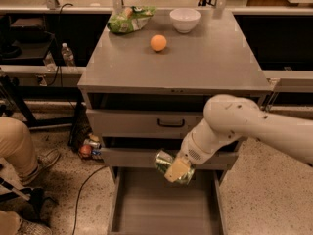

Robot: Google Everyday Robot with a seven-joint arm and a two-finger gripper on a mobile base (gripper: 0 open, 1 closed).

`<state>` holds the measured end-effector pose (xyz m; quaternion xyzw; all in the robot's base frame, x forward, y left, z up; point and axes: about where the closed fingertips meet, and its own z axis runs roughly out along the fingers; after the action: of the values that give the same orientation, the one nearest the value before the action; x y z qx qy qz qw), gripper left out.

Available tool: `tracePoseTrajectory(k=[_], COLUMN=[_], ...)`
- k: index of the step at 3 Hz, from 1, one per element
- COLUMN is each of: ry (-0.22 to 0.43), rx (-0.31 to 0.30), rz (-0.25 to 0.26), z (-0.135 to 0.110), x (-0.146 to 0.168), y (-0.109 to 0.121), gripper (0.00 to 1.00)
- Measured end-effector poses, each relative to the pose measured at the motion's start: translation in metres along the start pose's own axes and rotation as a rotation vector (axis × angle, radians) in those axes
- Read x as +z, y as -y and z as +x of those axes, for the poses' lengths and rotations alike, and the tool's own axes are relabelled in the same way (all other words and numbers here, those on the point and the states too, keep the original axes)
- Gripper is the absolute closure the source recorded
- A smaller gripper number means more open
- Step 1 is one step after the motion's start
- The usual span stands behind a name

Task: Place green can into bottom drawer

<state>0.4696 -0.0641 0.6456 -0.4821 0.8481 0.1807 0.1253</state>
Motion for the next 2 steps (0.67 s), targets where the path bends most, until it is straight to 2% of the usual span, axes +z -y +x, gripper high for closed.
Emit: tracePoseTrajectory(k=[1, 2], ry=[0.031, 0.031], rx=[0.024, 0.024], rz=[0.024, 0.024], z=[0.0002, 0.0002], x=[0.0129, 0.0129], y=[0.0038, 0.0038], gripper=[1.00, 1.00])
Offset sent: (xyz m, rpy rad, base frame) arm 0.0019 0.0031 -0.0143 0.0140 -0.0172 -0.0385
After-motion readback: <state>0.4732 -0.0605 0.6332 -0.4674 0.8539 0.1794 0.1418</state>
